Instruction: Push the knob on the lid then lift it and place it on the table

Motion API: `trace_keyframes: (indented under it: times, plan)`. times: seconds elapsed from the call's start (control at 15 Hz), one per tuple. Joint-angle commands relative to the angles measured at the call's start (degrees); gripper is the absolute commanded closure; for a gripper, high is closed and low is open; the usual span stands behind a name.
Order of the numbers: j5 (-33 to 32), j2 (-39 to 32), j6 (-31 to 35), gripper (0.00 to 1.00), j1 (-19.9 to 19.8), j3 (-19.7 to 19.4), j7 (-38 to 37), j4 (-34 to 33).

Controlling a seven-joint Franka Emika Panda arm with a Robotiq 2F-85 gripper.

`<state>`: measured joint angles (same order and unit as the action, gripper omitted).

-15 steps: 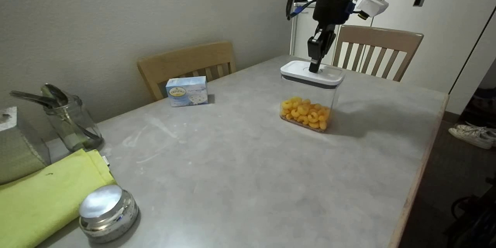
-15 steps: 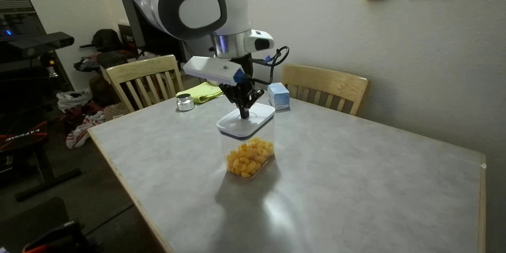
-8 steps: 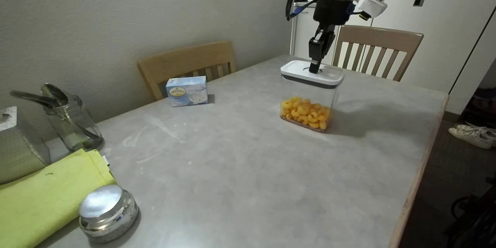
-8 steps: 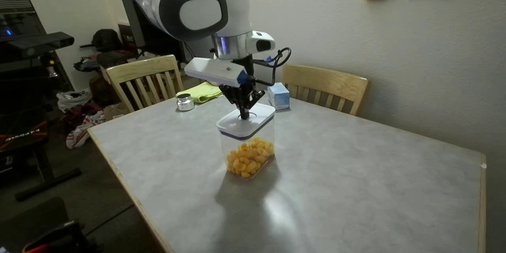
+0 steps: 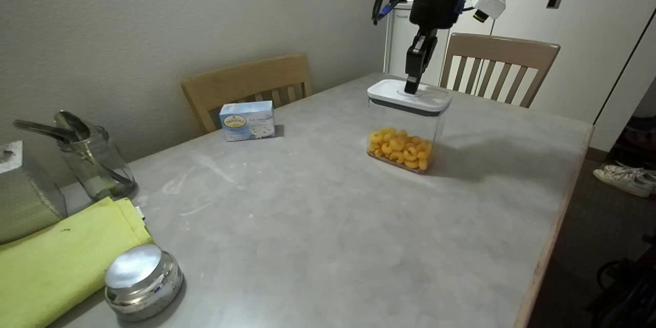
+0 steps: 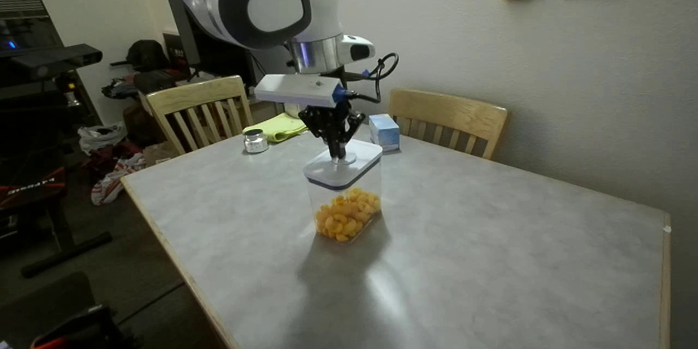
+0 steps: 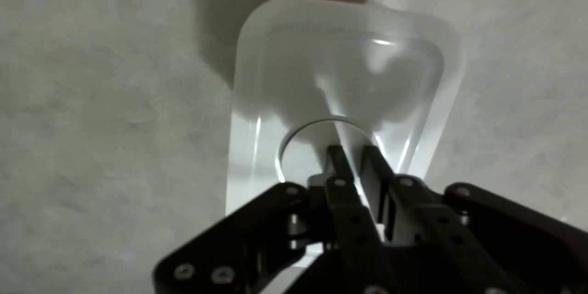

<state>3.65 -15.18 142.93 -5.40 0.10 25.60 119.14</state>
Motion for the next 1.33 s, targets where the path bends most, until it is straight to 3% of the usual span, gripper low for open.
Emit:
trace_keyframes:
  times: [0.0, 0.4, 0.53, 1.27]
  plan:
    - [-1.3, 0.8, -0.8, 0.53, -0.3, 0.9, 1.7, -0.4]
    - [-1.6, 0.6, -0.3, 0.11, -0.4, 1.1, 1.8, -0.7]
    - [-1.6, 0.3, 0.0, 0.01, -0.6, 0.9, 1.6, -0.8]
    - [-1.2, -2.5, 2.3, 0.02, -1.7, -0.1, 0.2, -1.1]
